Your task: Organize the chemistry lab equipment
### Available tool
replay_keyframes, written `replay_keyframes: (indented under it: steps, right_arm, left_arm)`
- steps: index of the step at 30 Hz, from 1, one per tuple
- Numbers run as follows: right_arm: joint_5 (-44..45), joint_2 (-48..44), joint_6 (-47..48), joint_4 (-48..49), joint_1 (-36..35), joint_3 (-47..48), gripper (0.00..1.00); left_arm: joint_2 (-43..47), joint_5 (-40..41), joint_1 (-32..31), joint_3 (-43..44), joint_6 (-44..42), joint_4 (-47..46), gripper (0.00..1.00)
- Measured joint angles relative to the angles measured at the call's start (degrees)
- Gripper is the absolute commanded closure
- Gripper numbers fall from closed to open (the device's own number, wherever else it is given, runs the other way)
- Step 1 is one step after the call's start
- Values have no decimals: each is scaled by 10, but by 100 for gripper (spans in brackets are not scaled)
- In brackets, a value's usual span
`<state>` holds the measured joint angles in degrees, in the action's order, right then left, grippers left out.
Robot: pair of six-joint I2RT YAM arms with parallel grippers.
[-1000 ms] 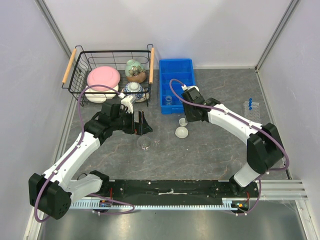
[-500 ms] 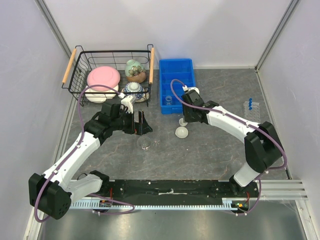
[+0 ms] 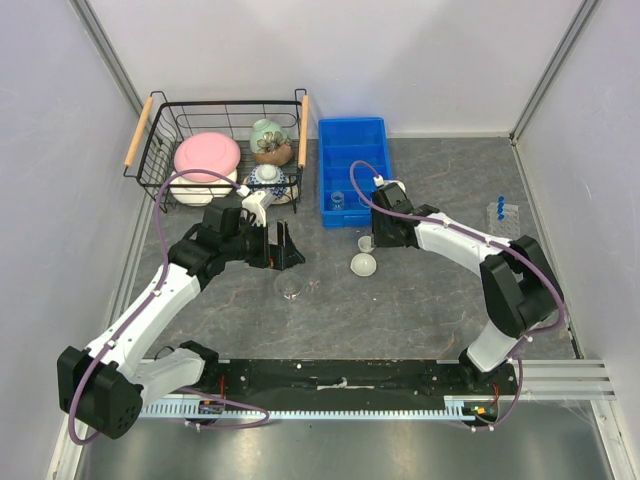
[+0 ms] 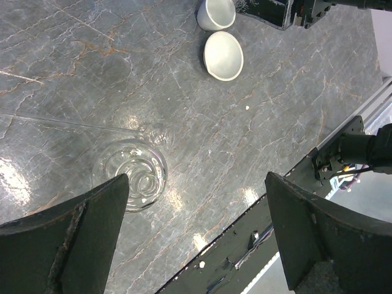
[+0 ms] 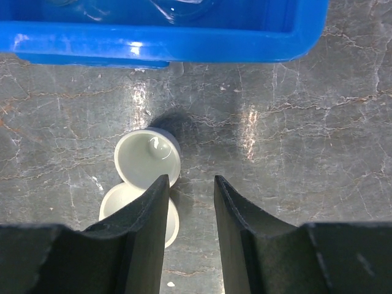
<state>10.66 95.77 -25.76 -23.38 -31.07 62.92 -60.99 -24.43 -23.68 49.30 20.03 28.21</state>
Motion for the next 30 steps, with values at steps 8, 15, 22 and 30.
replay_keyframes:
  steps: [8,15,22,30]
  right_arm:
    - [-25,21,-9,31,15,-17,58]
    - [-47,35,-17,56,19,-23,63]
    - [-59,47,-26,73,20,-25,100]
    - [-52,44,-27,66,20,-25,100]
  left_arm:
    - [0,0,0,0,0,0,1]
    - [0,0,0,0,0,0,1]
    - [0,0,0,0,0,0,1]
    - [0,0,0,0,0,0,1]
